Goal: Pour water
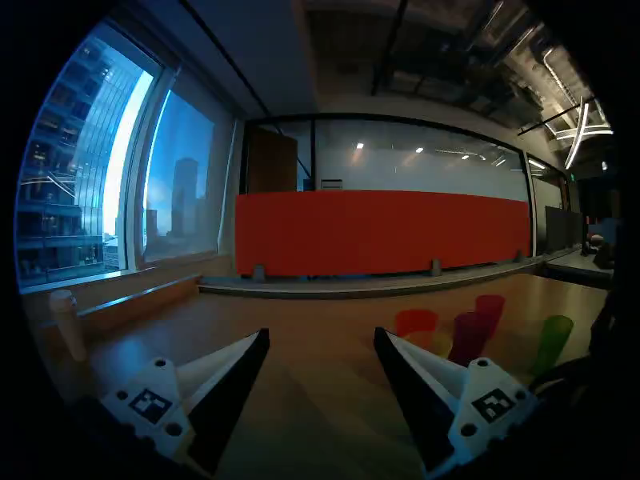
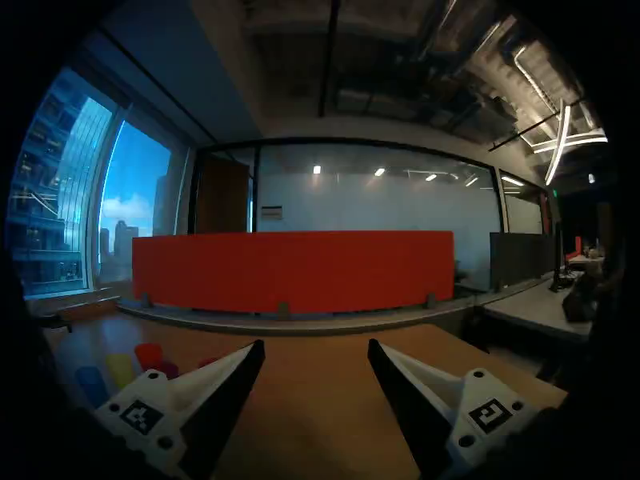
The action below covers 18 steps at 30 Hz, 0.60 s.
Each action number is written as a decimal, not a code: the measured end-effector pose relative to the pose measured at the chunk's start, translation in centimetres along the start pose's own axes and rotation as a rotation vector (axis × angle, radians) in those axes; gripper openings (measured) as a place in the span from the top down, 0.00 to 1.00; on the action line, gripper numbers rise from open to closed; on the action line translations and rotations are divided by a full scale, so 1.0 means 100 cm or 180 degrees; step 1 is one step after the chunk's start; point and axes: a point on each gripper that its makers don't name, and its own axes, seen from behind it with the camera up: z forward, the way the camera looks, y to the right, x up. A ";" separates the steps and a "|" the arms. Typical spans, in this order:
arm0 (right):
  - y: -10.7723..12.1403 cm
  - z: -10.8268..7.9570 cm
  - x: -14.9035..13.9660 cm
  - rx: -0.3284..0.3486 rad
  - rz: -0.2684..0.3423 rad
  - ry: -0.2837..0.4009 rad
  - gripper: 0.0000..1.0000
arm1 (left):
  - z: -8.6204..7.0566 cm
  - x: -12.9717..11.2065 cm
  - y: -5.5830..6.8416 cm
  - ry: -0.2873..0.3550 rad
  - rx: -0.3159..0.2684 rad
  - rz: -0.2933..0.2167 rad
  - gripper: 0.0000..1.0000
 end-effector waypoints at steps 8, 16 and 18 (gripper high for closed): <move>0.005 -0.001 0.000 -0.0035 0.0007 -0.0005 0.00 | 0.002 -0.005 -0.004 0.0004 0.0003 -0.0025 0.03; 0.005 0.000 0.001 -0.0035 0.0007 -0.0005 0.00 | 0.004 -0.012 -0.005 -0.0019 -0.0019 -0.0042 0.03; 0.004 0.001 0.002 -0.0026 0.0009 -0.0009 0.00 | 0.004 -0.012 -0.005 -0.0015 -0.0026 -0.0045 0.03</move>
